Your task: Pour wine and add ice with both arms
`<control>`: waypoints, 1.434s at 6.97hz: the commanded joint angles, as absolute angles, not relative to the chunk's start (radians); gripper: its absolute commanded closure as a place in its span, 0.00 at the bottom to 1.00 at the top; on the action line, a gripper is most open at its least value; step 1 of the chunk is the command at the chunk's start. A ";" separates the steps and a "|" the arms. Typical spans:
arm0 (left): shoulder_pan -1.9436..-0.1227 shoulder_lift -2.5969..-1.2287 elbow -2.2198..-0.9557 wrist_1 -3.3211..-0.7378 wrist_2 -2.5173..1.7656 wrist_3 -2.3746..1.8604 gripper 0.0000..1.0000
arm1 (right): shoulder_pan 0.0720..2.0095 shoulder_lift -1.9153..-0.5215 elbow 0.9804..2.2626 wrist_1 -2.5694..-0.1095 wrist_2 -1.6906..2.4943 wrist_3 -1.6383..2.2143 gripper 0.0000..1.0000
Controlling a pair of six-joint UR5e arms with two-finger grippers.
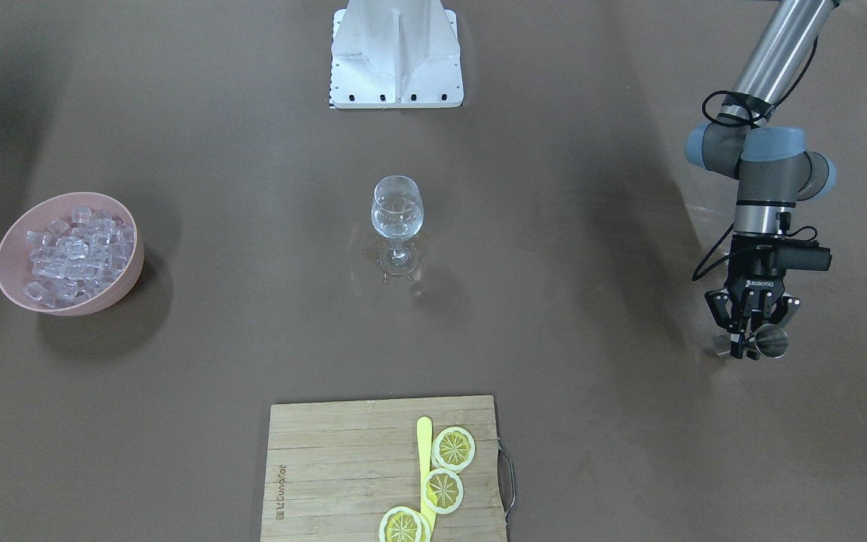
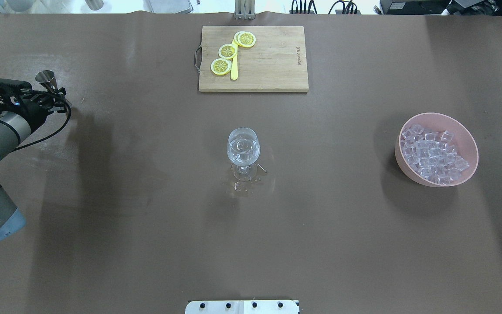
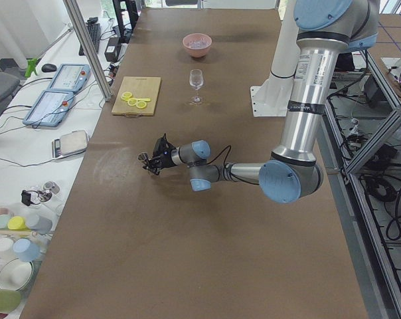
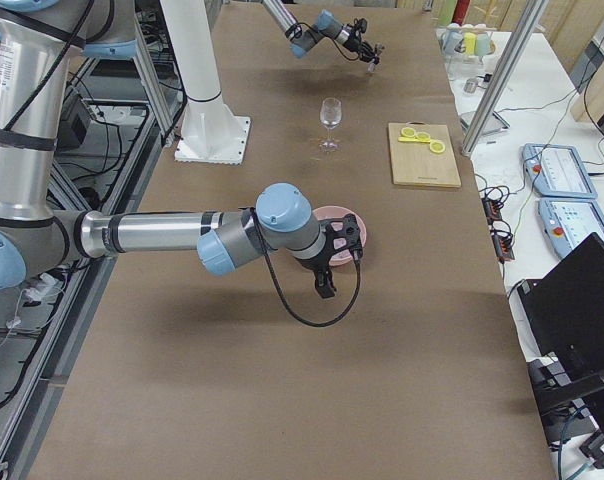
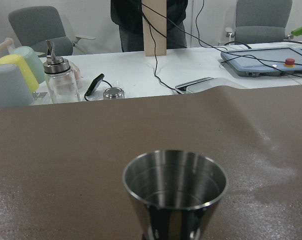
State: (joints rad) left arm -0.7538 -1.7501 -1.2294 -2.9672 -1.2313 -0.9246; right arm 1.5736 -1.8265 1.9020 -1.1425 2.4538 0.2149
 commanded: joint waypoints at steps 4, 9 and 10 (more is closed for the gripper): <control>-0.753 -1.746 -1.236 -2.971 -1.235 -0.916 0.03 | 1.574 -1.824 1.905 -1.141 2.454 0.216 0.00; -0.761 -1.510 -1.467 -2.987 -1.450 -0.922 0.03 | 1.524 -1.790 1.908 -1.143 2.406 0.228 0.00; -0.803 -1.470 -1.527 -2.973 -1.556 -0.926 0.03 | 1.481 -1.766 1.910 -1.152 2.358 0.242 0.00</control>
